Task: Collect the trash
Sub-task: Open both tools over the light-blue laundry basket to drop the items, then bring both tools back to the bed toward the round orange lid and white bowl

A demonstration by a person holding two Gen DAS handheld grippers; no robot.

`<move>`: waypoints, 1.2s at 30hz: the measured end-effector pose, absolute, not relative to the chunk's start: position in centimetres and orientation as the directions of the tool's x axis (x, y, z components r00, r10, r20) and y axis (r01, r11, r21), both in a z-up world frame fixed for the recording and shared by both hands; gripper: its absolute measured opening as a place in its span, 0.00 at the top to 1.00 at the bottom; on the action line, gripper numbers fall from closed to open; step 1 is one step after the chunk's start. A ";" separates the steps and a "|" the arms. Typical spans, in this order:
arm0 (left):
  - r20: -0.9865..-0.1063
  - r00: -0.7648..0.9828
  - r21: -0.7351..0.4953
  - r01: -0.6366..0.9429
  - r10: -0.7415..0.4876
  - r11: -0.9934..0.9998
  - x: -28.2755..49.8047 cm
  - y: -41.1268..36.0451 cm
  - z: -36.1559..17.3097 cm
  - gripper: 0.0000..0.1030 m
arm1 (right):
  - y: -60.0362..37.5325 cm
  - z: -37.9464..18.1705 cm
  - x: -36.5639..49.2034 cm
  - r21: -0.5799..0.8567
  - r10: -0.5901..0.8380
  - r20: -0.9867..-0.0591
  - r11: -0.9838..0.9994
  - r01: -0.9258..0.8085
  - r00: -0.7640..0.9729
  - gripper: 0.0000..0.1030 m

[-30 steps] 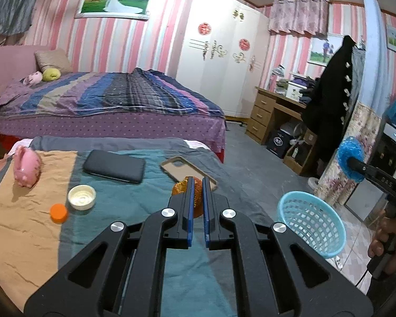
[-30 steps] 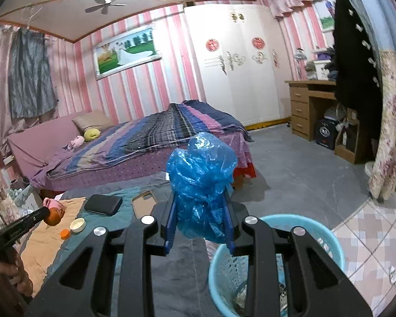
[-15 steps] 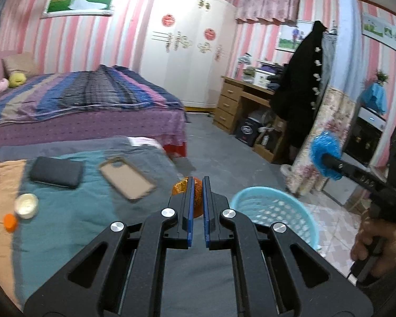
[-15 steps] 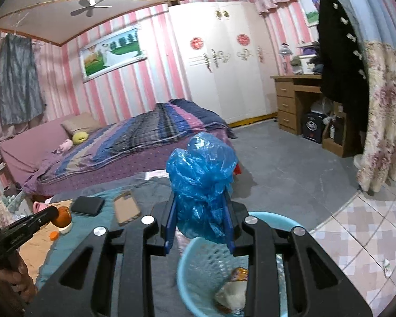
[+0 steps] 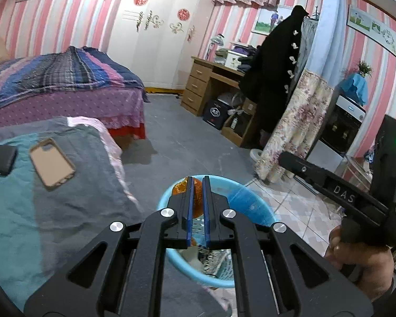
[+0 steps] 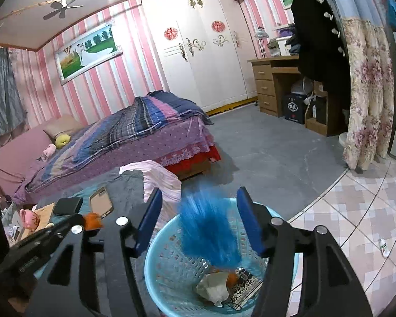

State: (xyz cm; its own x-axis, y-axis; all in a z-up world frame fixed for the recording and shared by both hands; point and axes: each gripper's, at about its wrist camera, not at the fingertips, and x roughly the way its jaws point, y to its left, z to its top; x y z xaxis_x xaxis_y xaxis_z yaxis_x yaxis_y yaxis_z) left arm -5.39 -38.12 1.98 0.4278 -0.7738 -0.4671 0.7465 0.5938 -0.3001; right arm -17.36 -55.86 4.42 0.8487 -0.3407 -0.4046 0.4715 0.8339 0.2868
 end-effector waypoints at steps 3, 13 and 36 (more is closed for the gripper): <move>-0.471 0.398 -0.344 0.739 -0.787 0.579 -5.2 -39.1 1.4 0.95 | -56.1 4.4 -17.8 0.295 -0.365 -0.388 0.821 0.489 0.847 0.40; -0.463 0.460 -0.347 0.693 -0.758 0.633 -3.9 -38.1 2.0 0.15 | -56.9 4.0 -18.7 0.342 -0.393 -0.342 0.794 0.502 0.854 0.40; -0.536 0.832 -0.171 0.060 -0.144 0.983 5.5 -3.3 0.8 0.06 | -40.9 3.7 -7.1 0.229 -0.054 -0.376 0.962 0.149 0.925 0.27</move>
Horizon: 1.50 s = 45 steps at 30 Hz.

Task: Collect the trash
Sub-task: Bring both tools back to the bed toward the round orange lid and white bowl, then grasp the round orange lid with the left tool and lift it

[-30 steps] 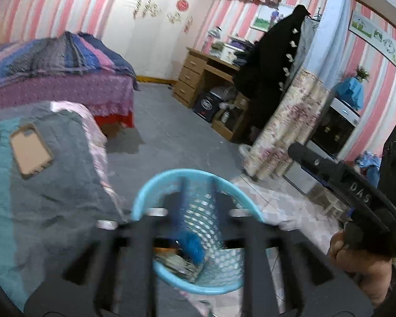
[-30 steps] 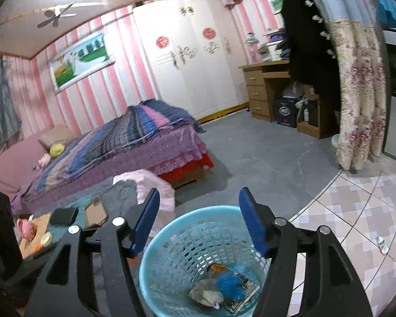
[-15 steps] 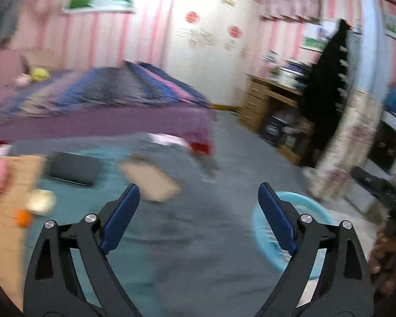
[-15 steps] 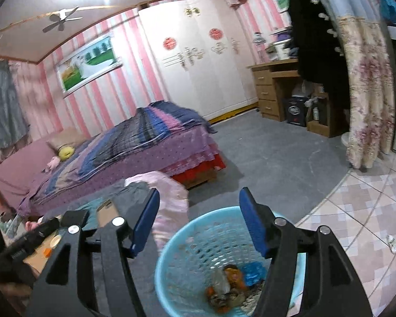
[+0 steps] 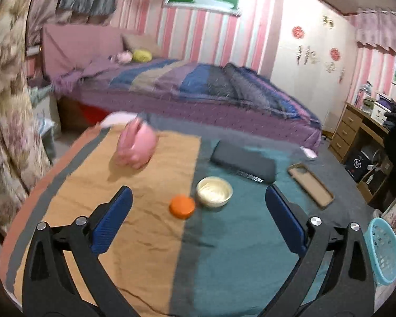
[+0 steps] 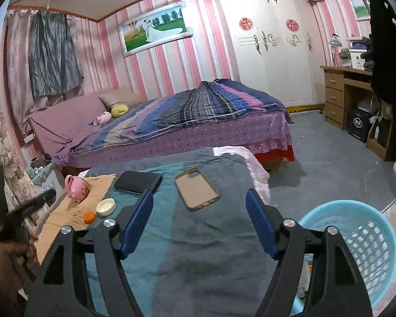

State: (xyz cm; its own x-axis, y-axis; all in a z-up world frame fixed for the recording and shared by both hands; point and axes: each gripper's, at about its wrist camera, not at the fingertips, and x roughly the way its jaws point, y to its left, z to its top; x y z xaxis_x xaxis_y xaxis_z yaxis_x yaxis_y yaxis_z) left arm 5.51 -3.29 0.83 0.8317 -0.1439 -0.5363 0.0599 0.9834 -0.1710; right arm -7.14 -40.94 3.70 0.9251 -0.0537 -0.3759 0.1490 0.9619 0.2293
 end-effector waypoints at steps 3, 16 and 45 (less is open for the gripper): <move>-0.538 0.828 -0.179 0.072 -0.159 0.981 5.9 -2.6 0.4 0.06 | -38.8 2.8 -5.5 0.247 -0.013 -0.392 0.962 0.119 0.920 0.26; -0.554 0.826 -0.189 -0.002 -0.105 0.982 6.6 2.2 -0.4 0.06 | -31.5 1.9 -2.0 0.199 -0.001 -0.409 0.976 0.090 0.912 0.19; -0.746 0.658 -0.081 0.058 -0.099 0.995 13.0 -2.1 -8.8 0.12 | -28.4 -2.4 7.5 0.147 0.087 -0.620 0.989 0.007 0.780 0.16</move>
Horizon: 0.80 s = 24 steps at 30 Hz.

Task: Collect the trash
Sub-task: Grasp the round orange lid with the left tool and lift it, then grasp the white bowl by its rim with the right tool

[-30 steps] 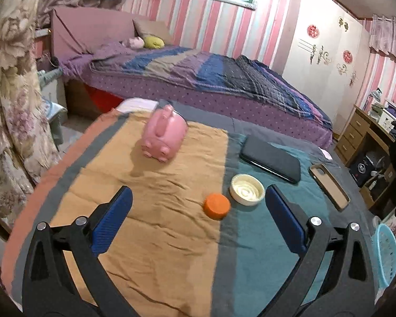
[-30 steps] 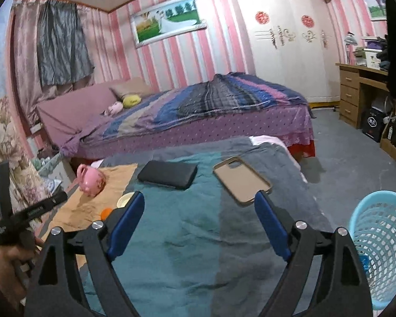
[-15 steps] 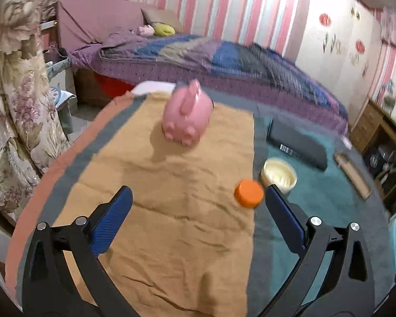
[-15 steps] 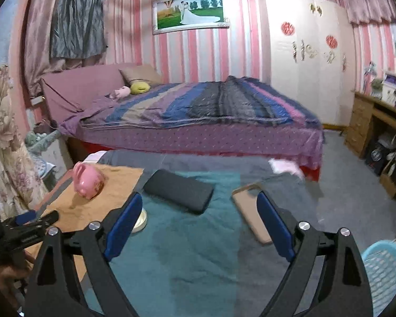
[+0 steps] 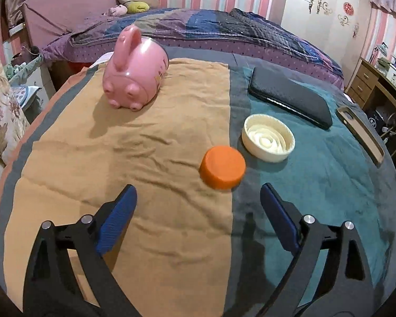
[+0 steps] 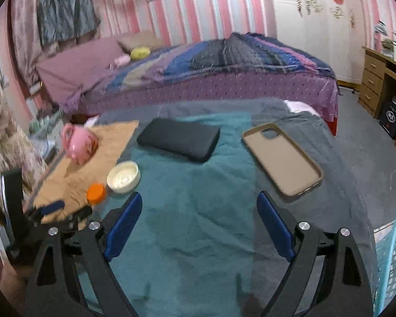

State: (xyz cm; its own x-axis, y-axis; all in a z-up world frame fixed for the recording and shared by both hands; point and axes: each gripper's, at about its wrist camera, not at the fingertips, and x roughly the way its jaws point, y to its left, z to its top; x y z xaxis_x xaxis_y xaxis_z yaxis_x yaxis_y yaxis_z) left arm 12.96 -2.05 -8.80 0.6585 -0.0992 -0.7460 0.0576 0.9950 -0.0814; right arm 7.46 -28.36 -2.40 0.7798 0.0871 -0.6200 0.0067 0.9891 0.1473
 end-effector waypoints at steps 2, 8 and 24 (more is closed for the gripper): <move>-0.748 0.658 -0.064 0.059 -0.087 0.996 13.6 -2.6 -8.8 0.12 | -27.8 -2.7 8.1 0.143 0.107 -0.630 0.989 -0.020 0.769 0.16; -0.764 0.639 -0.042 0.092 -0.091 0.995 15.2 -4.3 -9.3 0.29 | -25.7 -3.6 10.2 0.071 0.092 -0.648 0.996 -0.061 0.756 0.16; -0.700 0.714 -0.080 -0.058 -0.014 0.995 17.4 2.6 -5.6 0.62 | -18.6 -6.0 16.0 0.069 0.170 -0.695 0.983 -0.170 0.698 0.16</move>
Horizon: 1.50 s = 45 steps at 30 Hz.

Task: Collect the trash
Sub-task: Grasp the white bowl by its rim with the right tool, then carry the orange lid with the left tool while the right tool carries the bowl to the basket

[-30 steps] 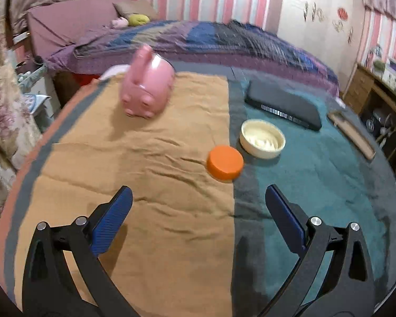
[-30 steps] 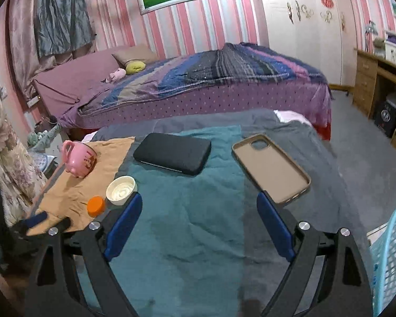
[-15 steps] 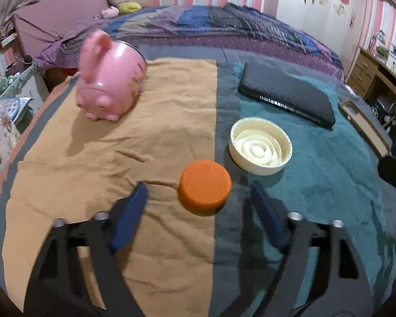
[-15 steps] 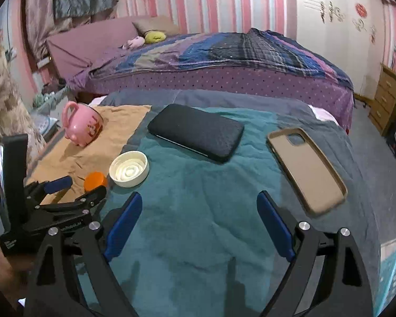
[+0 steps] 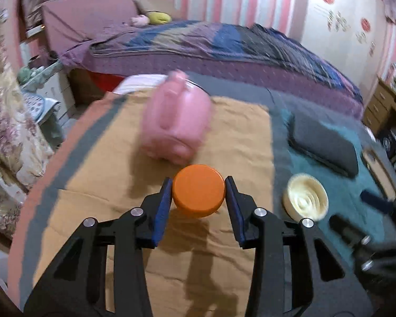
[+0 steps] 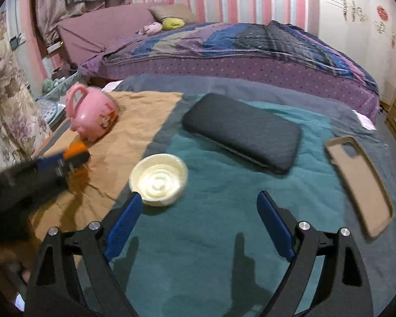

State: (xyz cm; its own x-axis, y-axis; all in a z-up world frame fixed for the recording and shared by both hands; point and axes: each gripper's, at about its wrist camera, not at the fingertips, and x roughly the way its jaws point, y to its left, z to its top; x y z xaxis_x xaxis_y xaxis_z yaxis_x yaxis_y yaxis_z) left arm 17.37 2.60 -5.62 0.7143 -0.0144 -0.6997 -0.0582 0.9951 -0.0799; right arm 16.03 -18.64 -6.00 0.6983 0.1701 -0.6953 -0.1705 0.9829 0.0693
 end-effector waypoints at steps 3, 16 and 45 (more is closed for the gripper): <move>-0.693 0.721 -0.094 -0.084 -0.004 0.992 17.5 3.9 -5.1 0.62 | -17.4 -6.4 16.9 0.065 0.173 -0.699 0.982 -0.179 0.694 0.16; -0.687 0.726 -0.092 -0.071 -0.012 0.993 17.6 5.3 -4.6 0.62 | -12.8 -8.6 19.4 -0.008 0.151 -0.758 0.971 -0.240 0.634 0.19; -0.569 0.807 -0.077 0.141 -0.160 0.987 5.3 -2.3 1.3 0.62 | -23.3 0.1 2.0 0.025 0.078 -0.573 0.997 -0.077 0.816 0.41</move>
